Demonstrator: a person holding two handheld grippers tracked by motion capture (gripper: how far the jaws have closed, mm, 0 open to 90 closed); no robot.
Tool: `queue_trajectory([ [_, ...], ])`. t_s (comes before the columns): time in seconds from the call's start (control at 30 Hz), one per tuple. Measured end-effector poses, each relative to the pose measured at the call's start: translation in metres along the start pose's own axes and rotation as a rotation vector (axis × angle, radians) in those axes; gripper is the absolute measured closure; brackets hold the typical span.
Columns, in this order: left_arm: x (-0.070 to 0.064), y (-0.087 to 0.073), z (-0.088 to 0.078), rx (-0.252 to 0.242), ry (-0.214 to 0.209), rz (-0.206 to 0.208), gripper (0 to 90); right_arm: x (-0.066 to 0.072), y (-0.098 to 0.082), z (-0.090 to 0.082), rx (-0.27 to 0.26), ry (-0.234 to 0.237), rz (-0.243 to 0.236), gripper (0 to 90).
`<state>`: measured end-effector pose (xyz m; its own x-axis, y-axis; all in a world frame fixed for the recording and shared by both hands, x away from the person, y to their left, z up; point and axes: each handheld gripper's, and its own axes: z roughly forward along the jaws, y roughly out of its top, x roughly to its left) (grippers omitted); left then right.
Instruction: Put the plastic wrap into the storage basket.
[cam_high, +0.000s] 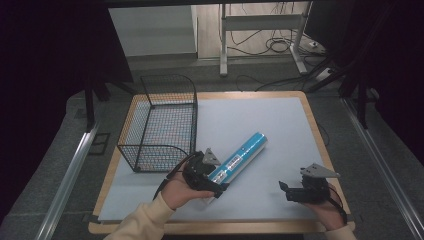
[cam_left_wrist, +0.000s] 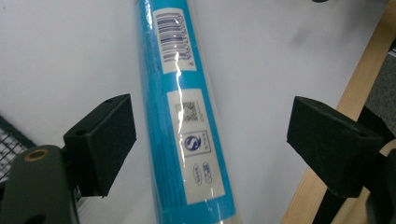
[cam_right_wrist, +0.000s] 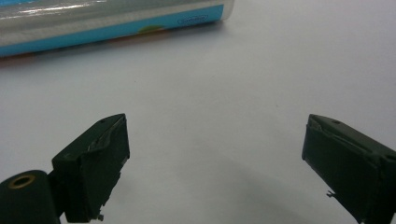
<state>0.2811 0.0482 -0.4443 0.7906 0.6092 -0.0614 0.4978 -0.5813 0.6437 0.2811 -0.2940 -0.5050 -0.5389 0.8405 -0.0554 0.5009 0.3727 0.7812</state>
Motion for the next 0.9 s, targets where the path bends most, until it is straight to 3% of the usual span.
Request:
queue_trajectory([
  [0.47,0.0,0.021,0.029,0.045,-0.011,-0.004,15.1,0.0,0.0,-0.001,-0.004,-0.002,0.0,7.8],
  [0.63,-0.001,0.028,0.043,0.072,0.005,0.009,15.0,0.0,0.0,-0.001,-0.007,0.0,0.0,7.8],
  [0.9,0.005,0.04,0.063,0.096,0.03,-0.011,14.9,0.0,0.0,-0.001,-0.004,-0.001,-0.002,7.9],
])
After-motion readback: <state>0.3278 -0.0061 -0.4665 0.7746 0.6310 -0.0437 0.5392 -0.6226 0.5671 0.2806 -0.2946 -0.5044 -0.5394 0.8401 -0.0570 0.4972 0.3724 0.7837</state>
